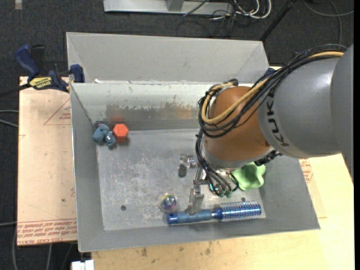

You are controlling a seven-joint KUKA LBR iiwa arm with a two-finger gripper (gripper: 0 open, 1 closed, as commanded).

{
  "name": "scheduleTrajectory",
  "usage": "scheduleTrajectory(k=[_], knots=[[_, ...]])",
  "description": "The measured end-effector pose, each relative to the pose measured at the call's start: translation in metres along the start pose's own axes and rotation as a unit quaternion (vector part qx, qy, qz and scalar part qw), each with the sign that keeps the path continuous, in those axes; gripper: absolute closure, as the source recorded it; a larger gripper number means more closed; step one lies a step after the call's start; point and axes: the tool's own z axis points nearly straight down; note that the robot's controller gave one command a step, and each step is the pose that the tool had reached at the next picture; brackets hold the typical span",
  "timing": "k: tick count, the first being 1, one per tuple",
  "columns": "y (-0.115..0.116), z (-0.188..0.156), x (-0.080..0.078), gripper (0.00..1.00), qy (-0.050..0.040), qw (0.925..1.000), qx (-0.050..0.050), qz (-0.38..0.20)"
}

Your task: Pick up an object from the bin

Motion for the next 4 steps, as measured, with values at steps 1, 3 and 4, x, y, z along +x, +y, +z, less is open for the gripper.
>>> scheduleTrajectory(k=[1,3,4], knots=[[0.016,0.067,0.019,0.00,-0.0060,0.9992,-0.001,0.039],[-0.010,-0.152,0.025,1.00,-0.0099,0.9998,0.000,-0.016],[-0.010,-0.147,0.026,0.00,-0.0053,0.9998,0.000,-0.017]])
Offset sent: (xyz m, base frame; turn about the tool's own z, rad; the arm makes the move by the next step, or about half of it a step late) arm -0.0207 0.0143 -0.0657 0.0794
